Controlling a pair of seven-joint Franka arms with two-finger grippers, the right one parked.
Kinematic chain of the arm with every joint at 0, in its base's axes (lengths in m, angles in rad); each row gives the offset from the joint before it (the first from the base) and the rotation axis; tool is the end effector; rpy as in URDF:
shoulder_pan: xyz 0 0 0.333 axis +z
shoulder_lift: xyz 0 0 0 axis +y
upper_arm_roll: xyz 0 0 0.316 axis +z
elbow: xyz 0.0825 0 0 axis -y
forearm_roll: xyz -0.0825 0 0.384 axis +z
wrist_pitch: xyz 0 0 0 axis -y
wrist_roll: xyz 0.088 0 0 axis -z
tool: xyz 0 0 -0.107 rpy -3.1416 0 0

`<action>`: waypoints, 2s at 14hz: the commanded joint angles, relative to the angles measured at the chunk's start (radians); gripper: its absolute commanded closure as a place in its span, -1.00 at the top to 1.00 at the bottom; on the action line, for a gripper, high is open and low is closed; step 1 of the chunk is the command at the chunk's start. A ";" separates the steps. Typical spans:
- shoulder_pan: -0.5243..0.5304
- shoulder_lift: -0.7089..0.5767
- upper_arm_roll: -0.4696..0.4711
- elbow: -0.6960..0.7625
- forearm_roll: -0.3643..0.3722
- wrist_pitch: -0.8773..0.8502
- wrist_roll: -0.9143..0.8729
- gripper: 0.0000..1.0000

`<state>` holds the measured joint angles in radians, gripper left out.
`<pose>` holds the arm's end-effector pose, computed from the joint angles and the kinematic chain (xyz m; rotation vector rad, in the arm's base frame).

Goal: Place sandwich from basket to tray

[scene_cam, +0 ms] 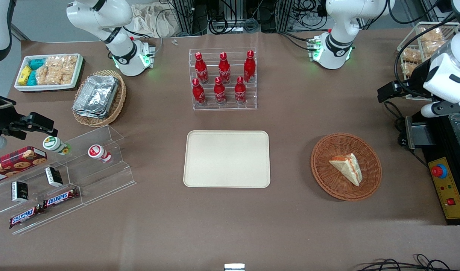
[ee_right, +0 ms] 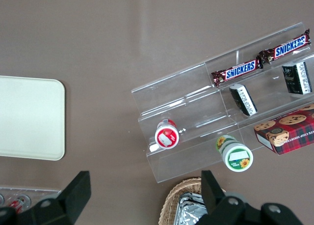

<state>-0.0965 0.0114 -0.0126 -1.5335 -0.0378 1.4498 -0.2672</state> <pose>0.5416 -0.0637 0.6257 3.1089 0.2419 -0.1568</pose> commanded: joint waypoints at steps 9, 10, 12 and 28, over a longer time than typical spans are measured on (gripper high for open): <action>0.006 0.179 0.016 -0.222 0.019 0.353 -0.534 1.00; 0.008 0.195 0.016 -0.279 0.019 0.438 -0.590 1.00; 0.020 0.219 0.017 -0.396 0.018 0.648 -0.686 1.00; 0.020 0.262 0.014 -0.462 0.027 0.832 -0.715 -1.00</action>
<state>-0.0759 0.3761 0.0031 -1.9932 -0.0321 2.3765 -0.9911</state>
